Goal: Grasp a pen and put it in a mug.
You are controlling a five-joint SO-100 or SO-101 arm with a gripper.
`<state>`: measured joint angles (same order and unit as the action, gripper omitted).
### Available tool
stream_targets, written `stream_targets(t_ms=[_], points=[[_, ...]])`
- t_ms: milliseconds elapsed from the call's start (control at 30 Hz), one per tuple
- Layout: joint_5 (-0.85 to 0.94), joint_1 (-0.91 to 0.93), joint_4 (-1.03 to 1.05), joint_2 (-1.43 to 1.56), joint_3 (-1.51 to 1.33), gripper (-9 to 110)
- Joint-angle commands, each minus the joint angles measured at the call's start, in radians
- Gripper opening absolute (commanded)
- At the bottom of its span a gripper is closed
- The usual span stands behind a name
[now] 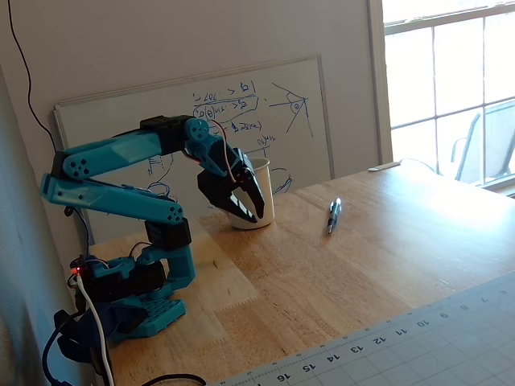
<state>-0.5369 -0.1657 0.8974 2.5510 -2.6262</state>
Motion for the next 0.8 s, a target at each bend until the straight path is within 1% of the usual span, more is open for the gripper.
stream_targets(t_ms=[0, 167, 333, 633, 767], points=[[-0.178, -0.009, -0.181, -0.216, 0.186, 4], [-0.387, -0.011, -0.347, -0.511, 0.337, 13], [-0.575, -0.018, -0.428, -0.79, 0.522, 18], [-0.807, -0.095, -0.449, -1.144, 0.867, 19], [-0.851, -0.101, -0.449, -1.255, 0.959, 19]])
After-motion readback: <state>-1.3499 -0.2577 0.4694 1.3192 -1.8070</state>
